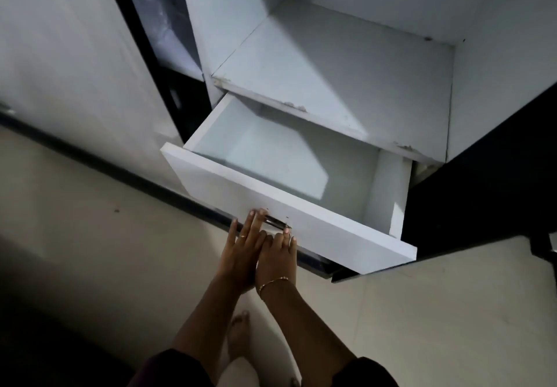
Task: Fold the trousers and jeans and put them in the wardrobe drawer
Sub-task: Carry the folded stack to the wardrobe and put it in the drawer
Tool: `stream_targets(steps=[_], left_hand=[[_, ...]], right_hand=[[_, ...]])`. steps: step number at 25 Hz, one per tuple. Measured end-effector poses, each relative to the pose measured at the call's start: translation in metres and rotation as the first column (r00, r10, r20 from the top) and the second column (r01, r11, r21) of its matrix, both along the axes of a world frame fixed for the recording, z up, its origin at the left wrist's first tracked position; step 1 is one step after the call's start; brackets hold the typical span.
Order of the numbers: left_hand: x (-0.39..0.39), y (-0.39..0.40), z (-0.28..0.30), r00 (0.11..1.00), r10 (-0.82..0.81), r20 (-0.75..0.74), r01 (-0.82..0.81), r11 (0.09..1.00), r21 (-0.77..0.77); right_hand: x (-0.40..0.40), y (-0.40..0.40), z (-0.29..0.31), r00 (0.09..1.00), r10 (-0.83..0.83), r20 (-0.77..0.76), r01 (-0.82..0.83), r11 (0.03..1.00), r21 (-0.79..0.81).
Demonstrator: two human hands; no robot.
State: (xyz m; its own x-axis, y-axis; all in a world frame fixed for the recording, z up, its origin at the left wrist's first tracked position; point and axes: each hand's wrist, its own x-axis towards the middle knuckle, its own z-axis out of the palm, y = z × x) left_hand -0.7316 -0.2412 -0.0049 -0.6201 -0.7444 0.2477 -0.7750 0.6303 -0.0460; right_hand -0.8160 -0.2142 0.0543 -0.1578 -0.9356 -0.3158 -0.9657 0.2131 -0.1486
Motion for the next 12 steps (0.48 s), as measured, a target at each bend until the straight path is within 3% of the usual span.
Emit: stream_targets(steps=[5, 12], left_hand=[[0.022, 0.066, 0.005, 0.993, 0.077, -0.092, -0.083, 0.995, -0.062], [0.046, 0.104, -0.009, 0.981, 0.196, -0.002, -0.196, 0.980, -0.032]], right_hand=[[0.024, 0.056, 0.007, 0.998, 0.045, 0.039, -0.047, 0.998, 0.051], [0.049, 0.096, -0.004, 0.997, 0.044, 0.062, -0.049, 0.995, 0.083]])
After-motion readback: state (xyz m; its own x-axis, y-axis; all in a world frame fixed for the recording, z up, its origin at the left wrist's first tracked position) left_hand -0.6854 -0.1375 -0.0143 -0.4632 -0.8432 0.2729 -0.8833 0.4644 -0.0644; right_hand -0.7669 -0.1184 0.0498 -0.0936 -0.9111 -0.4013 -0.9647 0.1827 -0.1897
